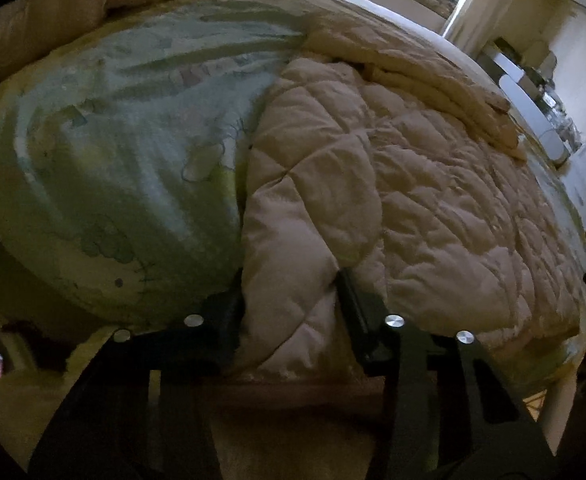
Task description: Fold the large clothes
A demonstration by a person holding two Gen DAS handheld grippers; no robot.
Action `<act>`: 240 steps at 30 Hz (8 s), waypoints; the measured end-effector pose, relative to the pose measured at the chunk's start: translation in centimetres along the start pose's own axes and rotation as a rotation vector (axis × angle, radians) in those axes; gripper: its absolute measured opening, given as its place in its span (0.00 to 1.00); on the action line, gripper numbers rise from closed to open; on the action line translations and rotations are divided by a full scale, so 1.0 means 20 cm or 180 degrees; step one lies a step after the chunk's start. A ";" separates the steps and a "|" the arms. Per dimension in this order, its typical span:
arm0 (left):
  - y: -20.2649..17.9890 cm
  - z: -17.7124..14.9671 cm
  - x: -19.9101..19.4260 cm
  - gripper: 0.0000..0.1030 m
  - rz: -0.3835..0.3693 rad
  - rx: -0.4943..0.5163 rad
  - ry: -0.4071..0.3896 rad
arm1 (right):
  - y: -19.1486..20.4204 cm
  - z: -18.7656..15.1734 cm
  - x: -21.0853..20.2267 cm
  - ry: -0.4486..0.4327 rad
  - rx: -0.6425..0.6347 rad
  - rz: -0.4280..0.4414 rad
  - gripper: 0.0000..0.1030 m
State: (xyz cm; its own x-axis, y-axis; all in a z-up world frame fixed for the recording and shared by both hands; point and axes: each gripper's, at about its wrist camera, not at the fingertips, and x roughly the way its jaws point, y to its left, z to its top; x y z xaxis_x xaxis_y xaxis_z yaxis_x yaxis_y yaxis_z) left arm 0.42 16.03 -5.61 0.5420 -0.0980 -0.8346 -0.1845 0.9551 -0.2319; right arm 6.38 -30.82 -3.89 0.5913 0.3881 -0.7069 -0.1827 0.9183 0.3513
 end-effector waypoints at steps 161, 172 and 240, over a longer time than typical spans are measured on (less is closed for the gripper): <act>-0.25 1.45 0.11 0.23 0.0058 -0.0043 -0.1627 | 0.10 1.56 0.63 -0.1313 -0.0266 -0.0959 0.15; -0.25 1.57 0.33 0.24 -0.0048 0.0112 -0.1545 | 0.06 1.60 0.92 -0.1039 -0.0262 -0.1312 0.15; -0.12 1.24 0.70 0.26 -0.0174 0.0154 -0.0445 | -0.02 1.29 1.21 -0.0267 -0.0826 -0.1743 0.10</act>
State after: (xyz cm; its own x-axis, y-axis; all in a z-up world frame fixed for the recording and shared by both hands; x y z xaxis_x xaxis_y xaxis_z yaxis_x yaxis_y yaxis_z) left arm 28.69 19.33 -4.40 0.6598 -0.1135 -0.7429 -0.1137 0.9621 -0.2480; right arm 41.03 -23.76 -5.28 0.7113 -0.1436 -0.6881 -0.0137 0.9759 -0.2179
